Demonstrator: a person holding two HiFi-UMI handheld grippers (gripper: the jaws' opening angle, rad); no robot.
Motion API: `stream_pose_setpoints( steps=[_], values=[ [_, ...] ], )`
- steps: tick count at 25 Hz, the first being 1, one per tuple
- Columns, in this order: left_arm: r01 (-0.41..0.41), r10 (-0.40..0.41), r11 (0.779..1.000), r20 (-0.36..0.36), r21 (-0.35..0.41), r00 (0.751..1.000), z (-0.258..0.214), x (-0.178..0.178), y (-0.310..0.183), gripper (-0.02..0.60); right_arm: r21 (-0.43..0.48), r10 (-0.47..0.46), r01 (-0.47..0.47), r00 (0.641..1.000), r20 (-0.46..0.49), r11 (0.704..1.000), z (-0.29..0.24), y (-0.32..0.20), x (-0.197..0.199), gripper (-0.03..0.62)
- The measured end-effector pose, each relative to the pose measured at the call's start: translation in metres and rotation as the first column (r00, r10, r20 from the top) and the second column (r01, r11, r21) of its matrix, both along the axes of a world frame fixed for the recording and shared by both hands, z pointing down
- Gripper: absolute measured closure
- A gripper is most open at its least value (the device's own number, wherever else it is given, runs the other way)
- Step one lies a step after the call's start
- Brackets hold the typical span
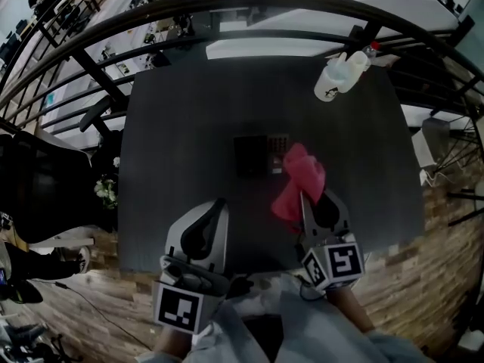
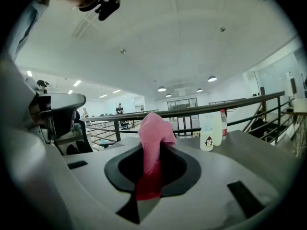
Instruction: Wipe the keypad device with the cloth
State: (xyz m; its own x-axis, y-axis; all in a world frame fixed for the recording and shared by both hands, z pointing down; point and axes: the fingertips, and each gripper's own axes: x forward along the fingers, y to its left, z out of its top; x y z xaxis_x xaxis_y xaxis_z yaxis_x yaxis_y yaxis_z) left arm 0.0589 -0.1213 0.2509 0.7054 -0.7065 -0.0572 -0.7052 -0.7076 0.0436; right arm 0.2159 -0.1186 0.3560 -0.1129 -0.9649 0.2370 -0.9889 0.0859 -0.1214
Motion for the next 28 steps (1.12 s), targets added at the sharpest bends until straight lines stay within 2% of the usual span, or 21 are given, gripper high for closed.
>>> stream_pose_setpoints(
  steps=[10, 16, 28],
  values=[
    [-0.014, 0.013, 0.998, 0.009, 0.065, 1.0, -0.02, 0.005, 0.005, 0.577, 0.117, -0.006, 0.012, 0.999, -0.052, 0.993, -0.054, 0.01, 0.001, 0.523],
    [0.006, -0.007, 0.996, 0.004, 0.088, 1.0, -0.03, 0.003, 0.006, 0.577, 0.178, -0.032, 0.036, 0.999, -0.025, 0.983, -0.079, 0.009, -0.004, 0.523],
    [0.042, -0.042, 0.994, 0.0, 0.104, 0.999, -0.037, -0.005, 0.004, 0.577, 0.214, -0.066, 0.073, 0.997, -0.042, 0.974, -0.095, 0.003, -0.009, 0.523]
  ],
)
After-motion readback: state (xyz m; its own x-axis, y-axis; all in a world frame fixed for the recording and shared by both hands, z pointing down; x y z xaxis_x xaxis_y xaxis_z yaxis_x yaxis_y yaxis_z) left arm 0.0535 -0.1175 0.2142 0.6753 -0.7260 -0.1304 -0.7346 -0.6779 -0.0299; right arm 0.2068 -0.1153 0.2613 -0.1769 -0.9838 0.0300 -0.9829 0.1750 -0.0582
